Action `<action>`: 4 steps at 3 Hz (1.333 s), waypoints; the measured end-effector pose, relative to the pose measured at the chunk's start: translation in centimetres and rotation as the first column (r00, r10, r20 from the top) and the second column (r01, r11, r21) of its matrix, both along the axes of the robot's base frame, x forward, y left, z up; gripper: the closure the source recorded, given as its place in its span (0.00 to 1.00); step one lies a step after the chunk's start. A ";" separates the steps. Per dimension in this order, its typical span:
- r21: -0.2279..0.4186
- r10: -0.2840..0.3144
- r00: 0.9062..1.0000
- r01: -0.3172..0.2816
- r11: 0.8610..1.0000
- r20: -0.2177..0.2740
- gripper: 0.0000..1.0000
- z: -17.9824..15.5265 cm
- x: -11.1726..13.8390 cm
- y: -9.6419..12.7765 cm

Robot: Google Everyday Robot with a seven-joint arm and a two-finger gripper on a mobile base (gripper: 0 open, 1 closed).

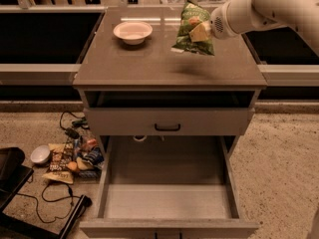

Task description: Pick green jalapeno chip bag from middle drawer and place on counter

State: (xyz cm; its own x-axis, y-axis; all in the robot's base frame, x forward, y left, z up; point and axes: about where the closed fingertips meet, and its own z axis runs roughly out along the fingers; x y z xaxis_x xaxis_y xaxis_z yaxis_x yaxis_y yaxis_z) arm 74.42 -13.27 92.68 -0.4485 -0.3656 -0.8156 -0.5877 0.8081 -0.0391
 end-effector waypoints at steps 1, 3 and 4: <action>0.000 0.003 1.000 -0.003 1.000 -0.002 0.11 -0.1 0.0 0.2; 0.000 0.006 1.000 -0.006 1.000 -0.004 0.00 -0.3 0.1 0.4; -0.023 0.011 1.000 -0.011 1.000 0.000 0.00 0.5 0.2 0.4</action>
Offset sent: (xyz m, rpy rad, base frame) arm 0.0003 0.0022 -0.0014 0.0001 0.0021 0.0031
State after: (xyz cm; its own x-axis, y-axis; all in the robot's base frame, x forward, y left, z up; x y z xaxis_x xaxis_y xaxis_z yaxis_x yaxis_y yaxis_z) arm 74.59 -12.84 93.17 -0.4441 -0.3895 -0.8069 -0.5967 0.8004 -0.0580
